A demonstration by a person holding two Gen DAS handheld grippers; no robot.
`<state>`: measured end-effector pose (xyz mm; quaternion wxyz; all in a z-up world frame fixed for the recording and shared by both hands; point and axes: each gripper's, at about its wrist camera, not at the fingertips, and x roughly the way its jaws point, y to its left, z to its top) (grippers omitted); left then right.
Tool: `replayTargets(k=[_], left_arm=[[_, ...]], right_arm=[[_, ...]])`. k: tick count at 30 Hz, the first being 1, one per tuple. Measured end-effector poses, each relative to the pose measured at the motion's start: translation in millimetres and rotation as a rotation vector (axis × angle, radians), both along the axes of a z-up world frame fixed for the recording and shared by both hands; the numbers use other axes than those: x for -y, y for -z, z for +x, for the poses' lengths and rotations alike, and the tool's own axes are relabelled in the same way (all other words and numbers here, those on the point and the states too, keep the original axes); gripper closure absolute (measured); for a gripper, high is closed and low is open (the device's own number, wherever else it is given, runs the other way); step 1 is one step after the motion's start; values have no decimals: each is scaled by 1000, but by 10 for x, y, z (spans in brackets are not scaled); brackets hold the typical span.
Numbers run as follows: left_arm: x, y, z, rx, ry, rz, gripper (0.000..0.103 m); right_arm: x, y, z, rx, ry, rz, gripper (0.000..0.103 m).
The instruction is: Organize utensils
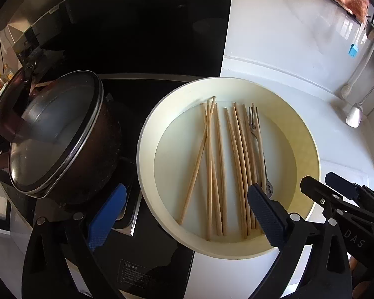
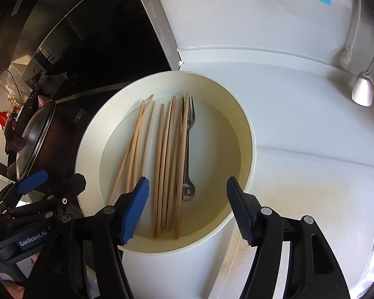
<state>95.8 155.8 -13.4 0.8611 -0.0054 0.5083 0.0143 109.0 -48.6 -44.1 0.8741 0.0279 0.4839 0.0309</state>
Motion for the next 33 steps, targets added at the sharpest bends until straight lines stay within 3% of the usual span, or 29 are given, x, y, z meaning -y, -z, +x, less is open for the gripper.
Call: replayTargets(k=[6, 33], left_arm=[[-49, -149, -107, 7, -31, -14, 6], [-17, -325, -365, 18, -73, 7, 6]], right_arm=[[-83, -164, -154, 12, -14, -67, 36], [-137, -294, -351, 16, 8, -81, 36]])
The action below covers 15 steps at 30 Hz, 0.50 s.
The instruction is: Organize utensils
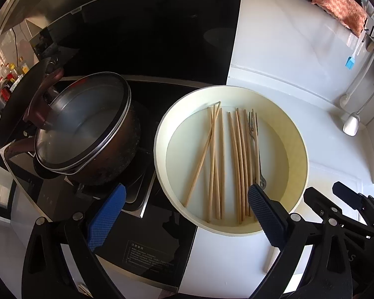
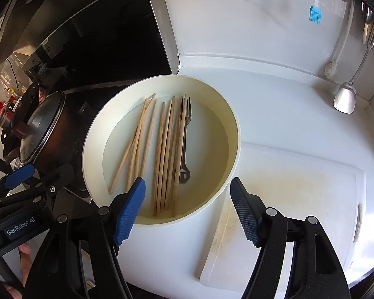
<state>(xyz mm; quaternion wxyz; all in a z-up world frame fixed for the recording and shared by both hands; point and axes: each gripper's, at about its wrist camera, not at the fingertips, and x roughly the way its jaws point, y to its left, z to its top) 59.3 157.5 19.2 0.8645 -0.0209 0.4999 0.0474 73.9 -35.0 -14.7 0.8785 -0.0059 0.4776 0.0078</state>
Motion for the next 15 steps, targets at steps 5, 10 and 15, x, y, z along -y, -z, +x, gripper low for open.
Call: replayTargets(k=[5, 10, 15], left_arm=[[7, -9, -13, 2, 1, 0, 6], [28, -31, -68, 3, -10, -4, 6], [26, -27, -109, -5, -17, -5, 6]], right_arm=[[-9, -17, -20, 3, -4, -4, 36], [-7, -20, -56, 3, 0, -3, 36], [-11, -30, -90, 3, -5, -4, 36]])
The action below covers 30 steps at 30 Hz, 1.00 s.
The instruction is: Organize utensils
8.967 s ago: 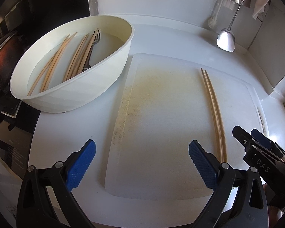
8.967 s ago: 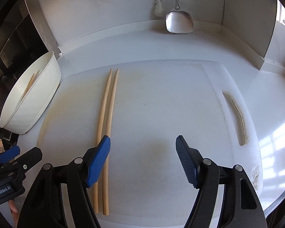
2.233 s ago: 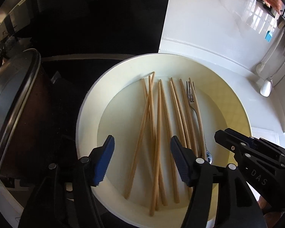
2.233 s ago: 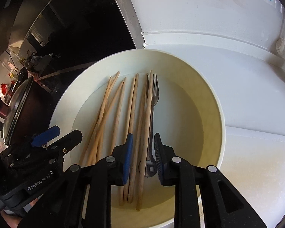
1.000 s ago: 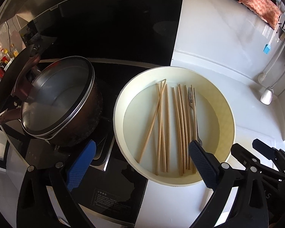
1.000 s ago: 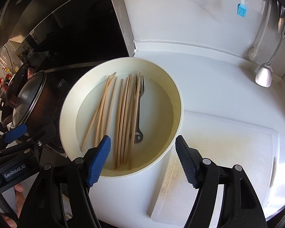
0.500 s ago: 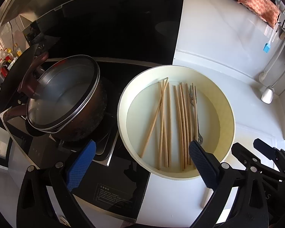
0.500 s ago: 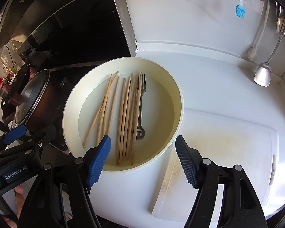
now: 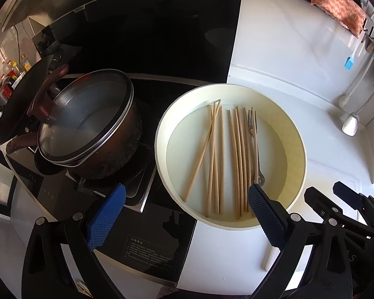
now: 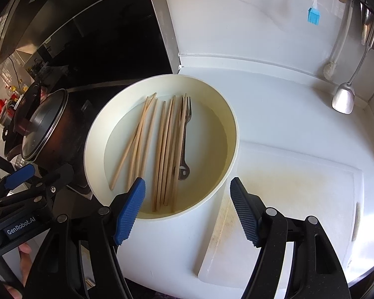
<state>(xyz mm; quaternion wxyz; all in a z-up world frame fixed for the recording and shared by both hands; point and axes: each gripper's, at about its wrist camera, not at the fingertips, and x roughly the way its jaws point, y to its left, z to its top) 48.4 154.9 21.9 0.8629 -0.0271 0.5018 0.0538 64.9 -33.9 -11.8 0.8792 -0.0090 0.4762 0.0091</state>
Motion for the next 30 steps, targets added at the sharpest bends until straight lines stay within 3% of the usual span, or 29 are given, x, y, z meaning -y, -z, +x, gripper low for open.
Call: replayTargets(k=[30], left_arm=[[-20, -36, -5, 0, 2, -6, 6]], right_arm=[[-63, -61, -34, 14, -1, -7, 36]])
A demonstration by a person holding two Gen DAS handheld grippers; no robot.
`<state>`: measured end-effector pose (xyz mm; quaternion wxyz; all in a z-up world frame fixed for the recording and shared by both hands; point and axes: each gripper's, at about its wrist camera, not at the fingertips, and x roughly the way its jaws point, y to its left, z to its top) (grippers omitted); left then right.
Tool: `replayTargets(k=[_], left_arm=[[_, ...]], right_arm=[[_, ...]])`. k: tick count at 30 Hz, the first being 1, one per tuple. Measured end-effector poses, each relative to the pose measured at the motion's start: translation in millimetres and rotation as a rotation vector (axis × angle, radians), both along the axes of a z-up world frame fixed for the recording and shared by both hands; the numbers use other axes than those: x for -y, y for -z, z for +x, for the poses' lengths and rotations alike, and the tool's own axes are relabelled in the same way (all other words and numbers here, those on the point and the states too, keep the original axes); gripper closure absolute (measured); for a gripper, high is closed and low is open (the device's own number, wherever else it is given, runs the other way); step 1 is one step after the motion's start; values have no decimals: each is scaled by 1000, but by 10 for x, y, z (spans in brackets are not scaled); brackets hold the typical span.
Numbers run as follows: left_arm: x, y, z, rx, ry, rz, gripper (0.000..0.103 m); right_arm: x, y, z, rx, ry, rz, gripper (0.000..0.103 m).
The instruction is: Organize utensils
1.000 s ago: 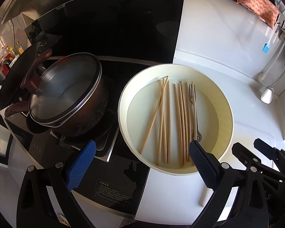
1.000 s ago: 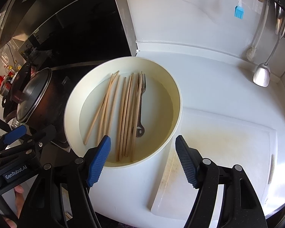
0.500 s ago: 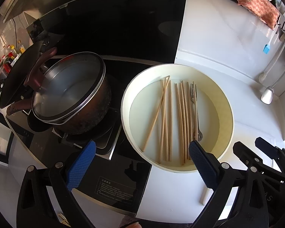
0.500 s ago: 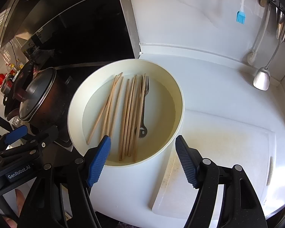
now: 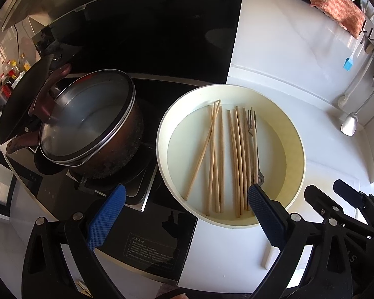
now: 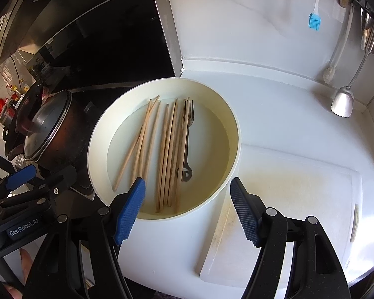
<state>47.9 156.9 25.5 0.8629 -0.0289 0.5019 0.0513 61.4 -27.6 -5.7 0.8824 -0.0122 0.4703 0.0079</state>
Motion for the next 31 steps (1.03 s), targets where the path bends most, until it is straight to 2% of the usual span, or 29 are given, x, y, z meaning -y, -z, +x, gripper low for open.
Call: replayTargets(k=[11, 17, 31], left_arm=[[-12, -16, 10, 7, 4, -6, 6], [-32, -28, -11, 25, 12, -34, 6], [-39, -24, 1, 7, 5, -1, 6]], right_arm=[[-14, 6, 9, 1, -1, -1, 36], [-30, 13, 16, 0, -1, -1, 36], [-81, 23, 9, 5, -4, -4, 36]])
